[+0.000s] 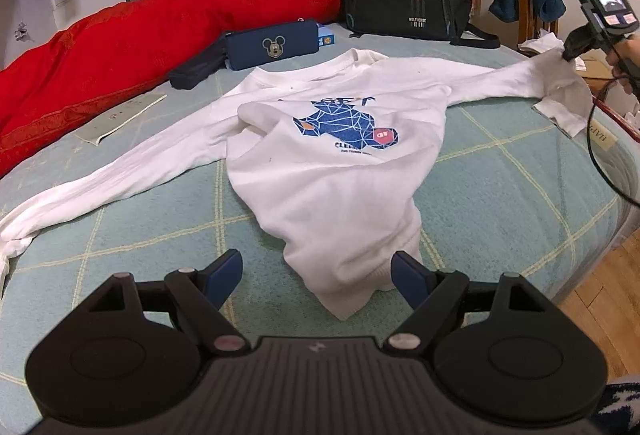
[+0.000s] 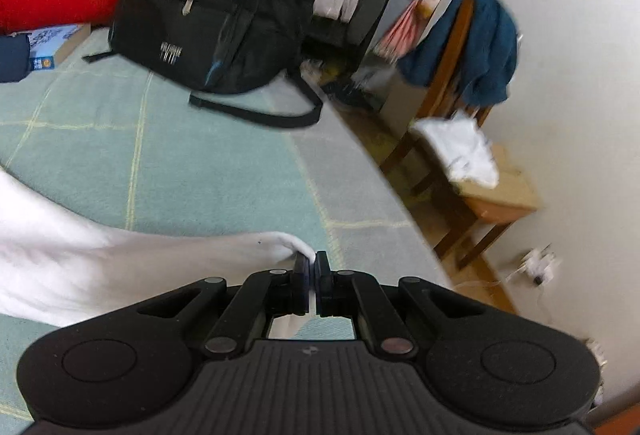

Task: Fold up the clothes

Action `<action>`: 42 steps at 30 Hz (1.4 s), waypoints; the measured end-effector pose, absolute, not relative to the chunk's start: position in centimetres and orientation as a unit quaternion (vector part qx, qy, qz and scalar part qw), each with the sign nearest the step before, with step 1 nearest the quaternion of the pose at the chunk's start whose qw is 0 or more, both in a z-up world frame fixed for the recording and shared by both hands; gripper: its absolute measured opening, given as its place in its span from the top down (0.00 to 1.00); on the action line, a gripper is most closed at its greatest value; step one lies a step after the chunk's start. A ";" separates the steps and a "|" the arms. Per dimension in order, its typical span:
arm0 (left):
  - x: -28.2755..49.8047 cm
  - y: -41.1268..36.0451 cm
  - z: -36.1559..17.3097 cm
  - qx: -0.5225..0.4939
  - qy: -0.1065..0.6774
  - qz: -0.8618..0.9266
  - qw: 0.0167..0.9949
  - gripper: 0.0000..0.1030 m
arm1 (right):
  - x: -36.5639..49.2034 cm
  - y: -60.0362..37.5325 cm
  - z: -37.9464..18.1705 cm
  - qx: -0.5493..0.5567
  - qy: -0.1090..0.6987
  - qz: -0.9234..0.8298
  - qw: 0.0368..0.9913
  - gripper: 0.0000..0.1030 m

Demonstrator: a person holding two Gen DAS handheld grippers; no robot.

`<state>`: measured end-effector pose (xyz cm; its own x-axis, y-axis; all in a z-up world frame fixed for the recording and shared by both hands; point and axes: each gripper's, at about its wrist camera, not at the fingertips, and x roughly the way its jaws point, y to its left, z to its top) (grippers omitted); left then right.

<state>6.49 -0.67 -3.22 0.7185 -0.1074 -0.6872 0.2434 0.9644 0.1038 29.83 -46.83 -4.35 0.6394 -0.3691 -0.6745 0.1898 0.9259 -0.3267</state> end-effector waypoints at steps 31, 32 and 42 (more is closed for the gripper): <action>12.0 3.0 -1.5 0.056 0.359 -0.075 0.929 0.20 | 44.8 -21.4 -7.0 -0.163 0.423 0.207 0.867 0.92; 12.3 3.1 -1.6 0.055 0.359 -0.074 0.929 0.20 | 45.1 -21.3 -6.8 -0.162 0.417 0.201 0.871 0.93; 13.2 3.8 -2.3 0.047 0.367 -0.072 0.926 0.20 | 48.7 -20.5 -6.8 -0.148 0.439 0.181 0.867 0.88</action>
